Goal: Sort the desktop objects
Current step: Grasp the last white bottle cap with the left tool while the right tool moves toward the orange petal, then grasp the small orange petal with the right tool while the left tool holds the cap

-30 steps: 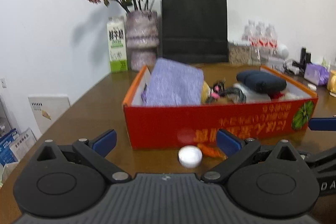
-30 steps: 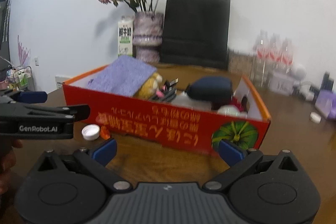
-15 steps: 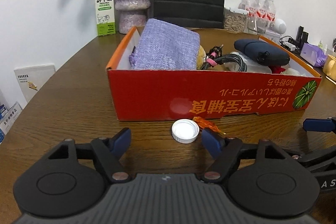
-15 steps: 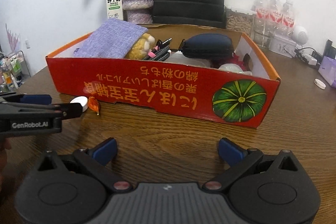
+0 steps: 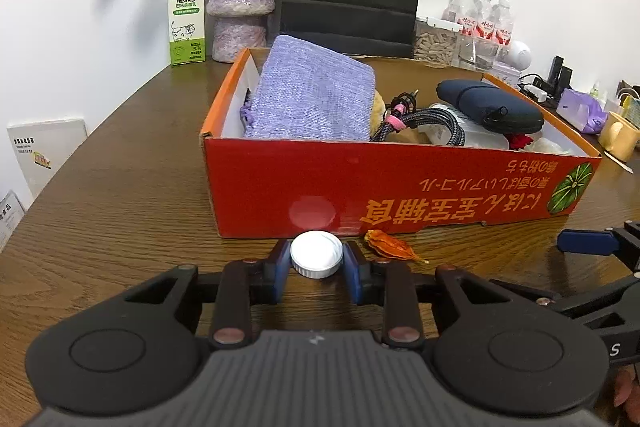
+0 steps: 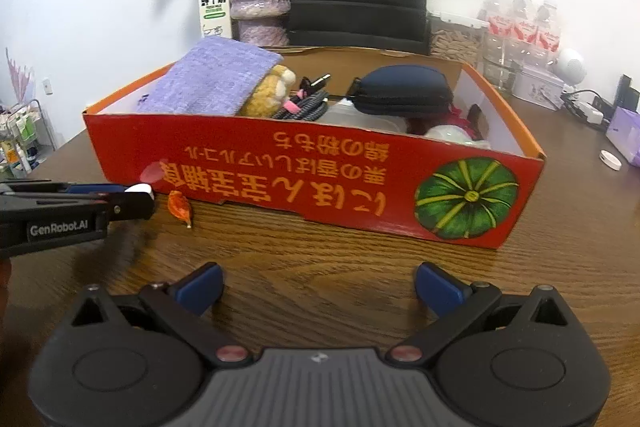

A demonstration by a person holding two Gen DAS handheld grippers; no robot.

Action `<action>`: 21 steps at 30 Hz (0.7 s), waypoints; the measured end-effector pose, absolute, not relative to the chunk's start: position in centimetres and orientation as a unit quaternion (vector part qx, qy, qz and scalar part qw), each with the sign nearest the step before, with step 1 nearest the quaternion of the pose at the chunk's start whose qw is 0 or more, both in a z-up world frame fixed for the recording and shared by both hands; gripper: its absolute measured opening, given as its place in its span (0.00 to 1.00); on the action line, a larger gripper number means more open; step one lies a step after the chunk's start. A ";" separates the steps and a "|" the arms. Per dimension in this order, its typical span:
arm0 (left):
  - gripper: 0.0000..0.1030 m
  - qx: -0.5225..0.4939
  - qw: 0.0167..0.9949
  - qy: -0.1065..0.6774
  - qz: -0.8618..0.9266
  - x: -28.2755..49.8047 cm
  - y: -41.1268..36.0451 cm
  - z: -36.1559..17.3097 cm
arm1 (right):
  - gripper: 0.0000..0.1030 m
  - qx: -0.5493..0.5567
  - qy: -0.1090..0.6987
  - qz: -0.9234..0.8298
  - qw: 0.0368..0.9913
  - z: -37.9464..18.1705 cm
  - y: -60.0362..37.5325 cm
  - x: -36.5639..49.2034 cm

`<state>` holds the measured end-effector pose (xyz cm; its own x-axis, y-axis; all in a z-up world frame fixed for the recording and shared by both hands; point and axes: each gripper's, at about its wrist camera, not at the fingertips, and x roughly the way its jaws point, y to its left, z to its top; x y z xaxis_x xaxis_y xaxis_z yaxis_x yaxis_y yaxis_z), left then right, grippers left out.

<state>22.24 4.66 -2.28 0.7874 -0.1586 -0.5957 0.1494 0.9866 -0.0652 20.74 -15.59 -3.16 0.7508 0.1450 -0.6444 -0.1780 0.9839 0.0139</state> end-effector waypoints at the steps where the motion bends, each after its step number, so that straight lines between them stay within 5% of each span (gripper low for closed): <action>1: 0.28 -0.008 0.945 0.315 -0.082 22.2 4.9 -2.3 | 1.00 -0.026 0.342 0.089 0.935 -3.1 -15.3 20.8; 11: 0.28 -0.010 0.952 0.298 -0.071 21.7 8.0 -1.9 | 0.94 -0.035 0.324 0.116 0.938 -2.2 -10.9 21.6; 15: 0.28 0.001 0.954 0.292 -0.063 21.6 9.4 -1.8 | 0.74 -0.033 0.333 0.118 0.935 -2.2 -9.3 22.8; 21: 0.28 -0.004 0.953 0.294 -0.068 21.8 10.2 -1.9 | 0.66 -0.019 0.333 0.120 0.935 -2.1 -7.6 23.5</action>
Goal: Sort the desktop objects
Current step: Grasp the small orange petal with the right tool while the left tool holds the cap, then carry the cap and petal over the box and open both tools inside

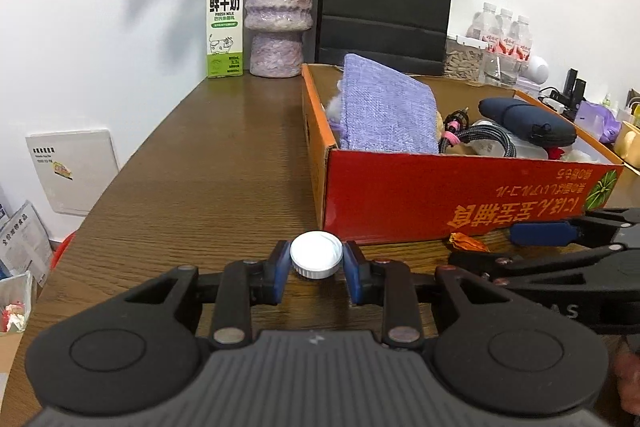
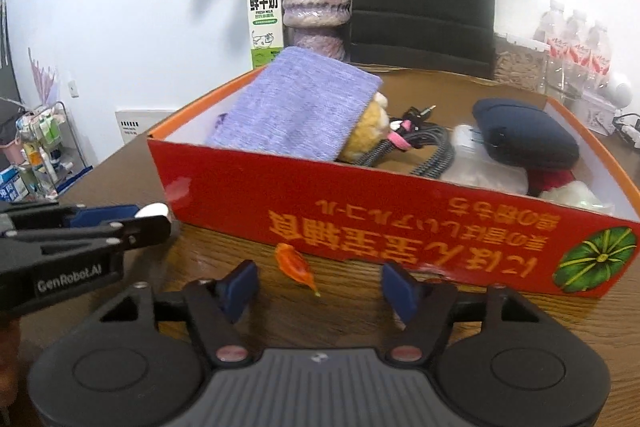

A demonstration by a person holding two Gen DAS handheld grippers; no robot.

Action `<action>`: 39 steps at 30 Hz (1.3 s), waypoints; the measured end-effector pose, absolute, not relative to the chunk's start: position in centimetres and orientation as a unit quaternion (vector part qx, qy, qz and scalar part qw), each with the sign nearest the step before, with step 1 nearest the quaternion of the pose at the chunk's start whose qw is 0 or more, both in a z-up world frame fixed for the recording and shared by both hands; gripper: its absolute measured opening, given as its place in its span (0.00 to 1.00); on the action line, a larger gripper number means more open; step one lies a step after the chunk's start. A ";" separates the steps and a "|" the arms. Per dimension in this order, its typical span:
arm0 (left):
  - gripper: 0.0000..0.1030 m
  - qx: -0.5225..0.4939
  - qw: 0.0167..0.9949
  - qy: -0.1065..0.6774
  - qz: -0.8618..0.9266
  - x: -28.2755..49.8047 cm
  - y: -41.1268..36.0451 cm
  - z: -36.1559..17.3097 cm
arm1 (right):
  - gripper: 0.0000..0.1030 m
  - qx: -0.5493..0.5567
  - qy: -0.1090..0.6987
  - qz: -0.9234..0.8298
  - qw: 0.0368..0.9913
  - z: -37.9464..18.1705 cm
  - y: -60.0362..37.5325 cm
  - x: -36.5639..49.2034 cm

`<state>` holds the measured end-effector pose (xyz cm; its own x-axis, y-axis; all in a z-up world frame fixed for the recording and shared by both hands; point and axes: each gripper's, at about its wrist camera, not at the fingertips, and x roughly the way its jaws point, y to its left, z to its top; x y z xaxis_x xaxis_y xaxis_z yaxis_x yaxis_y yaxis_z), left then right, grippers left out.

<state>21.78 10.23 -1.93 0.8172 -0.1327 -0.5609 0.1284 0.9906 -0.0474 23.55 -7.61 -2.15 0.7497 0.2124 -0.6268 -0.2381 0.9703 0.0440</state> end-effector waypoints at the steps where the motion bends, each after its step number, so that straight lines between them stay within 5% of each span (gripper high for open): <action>1: 0.28 -0.003 0.952 0.297 -0.071 21.8 10.2 -2.0 | 0.65 -0.021 0.333 0.116 0.935 -2.2 -7.3 23.6; 9: 0.28 -0.006 0.952 0.298 -0.074 21.5 10.2 -2.1 | 0.14 -0.012 0.327 0.115 0.938 -2.3 -6.8 23.4; 24: 0.28 -0.013 0.958 0.282 -0.057 20.7 9.9 -1.5 | 0.13 0.010 0.295 0.146 0.944 -1.3 -8.1 21.4; 39: 0.28 -0.025 0.978 0.191 -0.078 20.3 6.0 5.3 | 0.13 0.020 0.187 0.153 0.970 4.2 -12.2 18.8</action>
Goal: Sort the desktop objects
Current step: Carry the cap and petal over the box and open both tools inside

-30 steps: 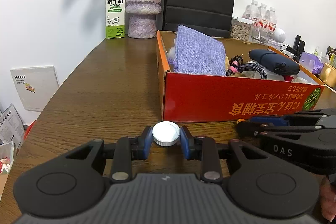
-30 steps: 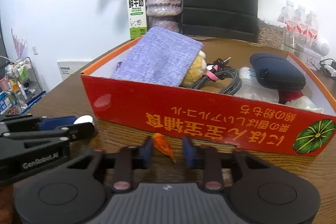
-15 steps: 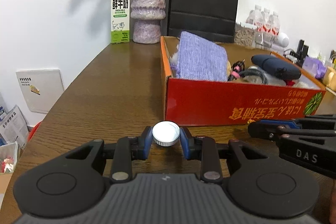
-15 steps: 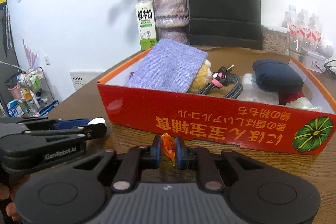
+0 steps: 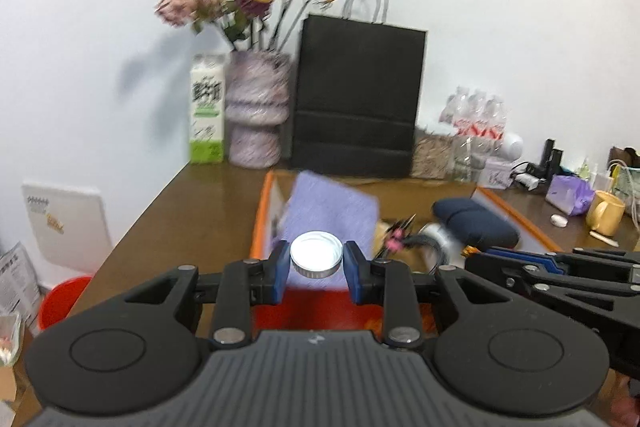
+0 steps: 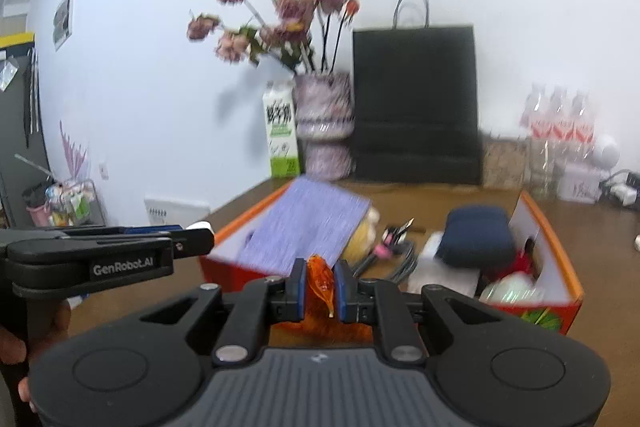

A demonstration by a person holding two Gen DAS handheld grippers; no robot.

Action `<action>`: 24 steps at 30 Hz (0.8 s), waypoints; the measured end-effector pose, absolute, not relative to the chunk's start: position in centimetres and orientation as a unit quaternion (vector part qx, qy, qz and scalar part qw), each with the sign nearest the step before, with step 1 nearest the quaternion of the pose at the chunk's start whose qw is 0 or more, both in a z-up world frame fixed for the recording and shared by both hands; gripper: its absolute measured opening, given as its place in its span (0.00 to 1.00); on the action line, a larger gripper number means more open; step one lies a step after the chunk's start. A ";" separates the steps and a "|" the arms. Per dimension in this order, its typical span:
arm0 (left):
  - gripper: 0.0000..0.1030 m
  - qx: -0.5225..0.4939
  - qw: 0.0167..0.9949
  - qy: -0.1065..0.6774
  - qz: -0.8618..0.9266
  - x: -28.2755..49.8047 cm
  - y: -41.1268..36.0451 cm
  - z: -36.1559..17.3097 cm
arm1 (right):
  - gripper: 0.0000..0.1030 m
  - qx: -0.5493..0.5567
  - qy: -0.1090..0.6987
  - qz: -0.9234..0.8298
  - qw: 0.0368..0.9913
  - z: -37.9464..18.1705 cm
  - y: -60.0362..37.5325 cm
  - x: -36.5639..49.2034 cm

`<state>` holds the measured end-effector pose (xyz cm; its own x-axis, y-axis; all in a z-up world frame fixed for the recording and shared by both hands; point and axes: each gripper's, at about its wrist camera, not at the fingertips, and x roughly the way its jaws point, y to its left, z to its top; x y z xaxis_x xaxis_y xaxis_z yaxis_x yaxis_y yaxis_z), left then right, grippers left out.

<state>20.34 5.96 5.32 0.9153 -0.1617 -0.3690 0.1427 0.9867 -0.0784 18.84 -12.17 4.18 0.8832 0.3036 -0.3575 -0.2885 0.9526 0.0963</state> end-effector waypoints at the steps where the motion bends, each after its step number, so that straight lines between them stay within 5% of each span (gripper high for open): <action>1: 0.28 -0.024 0.978 0.190 -0.080 20.9 5.5 5.5 | 0.13 0.020 0.184 0.149 0.971 4.5 -12.4 19.2; 24: 0.28 0.010 0.984 0.174 -0.038 27.2 -0.5 1.9 | 0.13 0.007 0.209 0.135 0.969 1.3 -15.9 27.5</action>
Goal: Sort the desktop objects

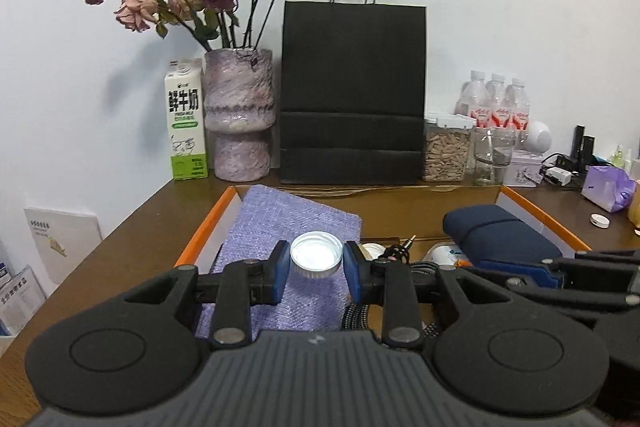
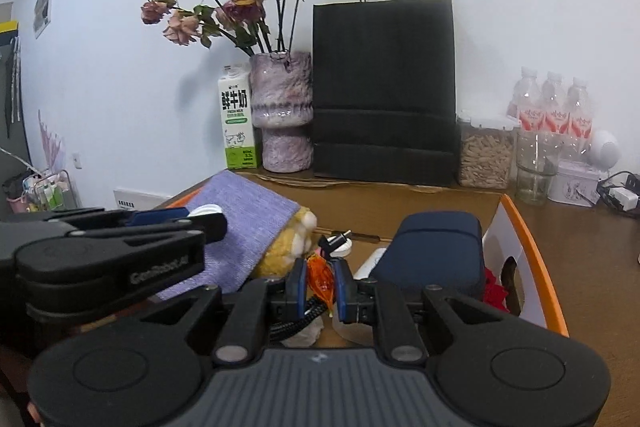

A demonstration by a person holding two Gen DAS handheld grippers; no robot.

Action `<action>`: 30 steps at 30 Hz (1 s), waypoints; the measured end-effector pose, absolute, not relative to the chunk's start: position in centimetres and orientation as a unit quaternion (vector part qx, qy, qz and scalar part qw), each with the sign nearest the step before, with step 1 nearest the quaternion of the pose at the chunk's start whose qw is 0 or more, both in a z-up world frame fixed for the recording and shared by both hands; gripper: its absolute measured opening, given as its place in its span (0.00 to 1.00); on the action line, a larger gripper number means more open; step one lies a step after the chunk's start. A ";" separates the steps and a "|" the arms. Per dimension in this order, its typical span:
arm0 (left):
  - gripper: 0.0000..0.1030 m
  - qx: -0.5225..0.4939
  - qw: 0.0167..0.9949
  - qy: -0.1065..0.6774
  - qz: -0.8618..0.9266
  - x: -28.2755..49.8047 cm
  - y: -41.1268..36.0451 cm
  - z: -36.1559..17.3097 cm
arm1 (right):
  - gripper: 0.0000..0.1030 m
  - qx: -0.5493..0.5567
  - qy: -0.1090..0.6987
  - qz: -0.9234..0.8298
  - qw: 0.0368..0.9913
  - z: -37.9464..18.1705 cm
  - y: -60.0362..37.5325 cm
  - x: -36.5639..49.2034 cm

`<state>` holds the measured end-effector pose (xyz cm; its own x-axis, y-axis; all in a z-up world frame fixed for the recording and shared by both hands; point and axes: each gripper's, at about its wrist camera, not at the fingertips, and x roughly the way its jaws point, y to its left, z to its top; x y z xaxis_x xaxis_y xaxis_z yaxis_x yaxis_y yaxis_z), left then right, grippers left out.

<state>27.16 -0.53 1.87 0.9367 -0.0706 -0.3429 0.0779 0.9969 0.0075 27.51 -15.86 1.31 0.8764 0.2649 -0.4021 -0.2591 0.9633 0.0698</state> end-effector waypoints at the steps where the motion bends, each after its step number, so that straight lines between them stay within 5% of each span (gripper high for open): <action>1: 0.28 0.013 0.984 0.173 -0.039 27.1 -0.6 1.8 | 0.13 0.009 0.207 0.134 0.969 1.3 -16.0 27.5; 9: 0.31 0.019 0.988 0.146 -0.034 26.1 -0.9 2.3 | 0.15 0.015 0.198 0.133 0.971 1.4 -16.2 26.9; 11: 0.56 0.020 0.990 0.136 -0.028 25.7 -0.9 2.5 | 0.23 0.021 0.195 0.131 0.972 1.5 -16.4 26.8; 12: 0.61 0.020 0.991 0.129 -0.018 25.4 -0.9 2.7 | 0.34 0.024 0.194 0.129 0.972 1.6 -16.6 26.7; 16: 0.99 0.007 0.994 0.108 0.029 24.7 -0.2 3.3 | 0.52 0.034 0.175 0.120 0.977 2.3 -17.2 25.9; 18: 1.00 -0.005 0.994 0.101 0.041 24.5 0.5 3.6 | 0.96 0.044 0.158 0.100 0.981 2.8 -17.8 25.4; 19: 1.00 -0.010 0.994 0.103 0.038 24.4 0.7 3.7 | 1.00 0.047 0.153 0.099 0.982 3.0 -18.1 25.1; 30: 1.00 0.000 0.994 0.103 0.025 23.5 0.3 3.5 | 1.00 0.039 0.137 0.102 0.985 3.4 -18.6 23.9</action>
